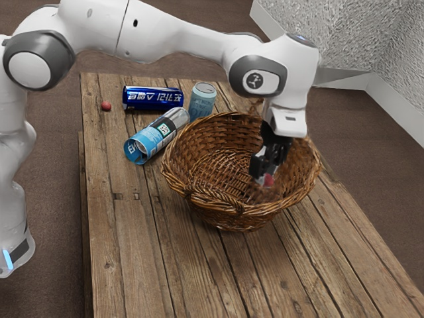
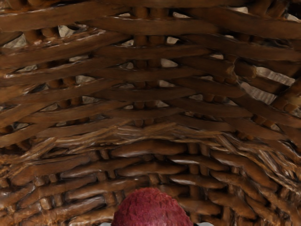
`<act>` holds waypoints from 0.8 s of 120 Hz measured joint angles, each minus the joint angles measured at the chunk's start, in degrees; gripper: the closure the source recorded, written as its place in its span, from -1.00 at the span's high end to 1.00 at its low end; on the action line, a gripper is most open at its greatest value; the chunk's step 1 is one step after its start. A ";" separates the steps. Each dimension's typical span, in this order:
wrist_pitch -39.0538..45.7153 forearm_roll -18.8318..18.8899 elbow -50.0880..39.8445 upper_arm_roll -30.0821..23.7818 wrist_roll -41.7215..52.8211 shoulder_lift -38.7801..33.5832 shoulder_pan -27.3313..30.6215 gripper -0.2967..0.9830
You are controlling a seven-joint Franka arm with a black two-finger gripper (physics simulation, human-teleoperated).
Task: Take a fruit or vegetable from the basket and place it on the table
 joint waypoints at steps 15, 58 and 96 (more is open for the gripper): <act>-1.95 0.98 -3.56 0.39 -0.06 -7.54 0.81 -0.29; -7.63 3.27 5.08 -13.83 -0.79 -13.03 -1.38 -0.29; -9.14 4.37 5.92 -29.47 -3.44 -6.13 -3.76 -0.34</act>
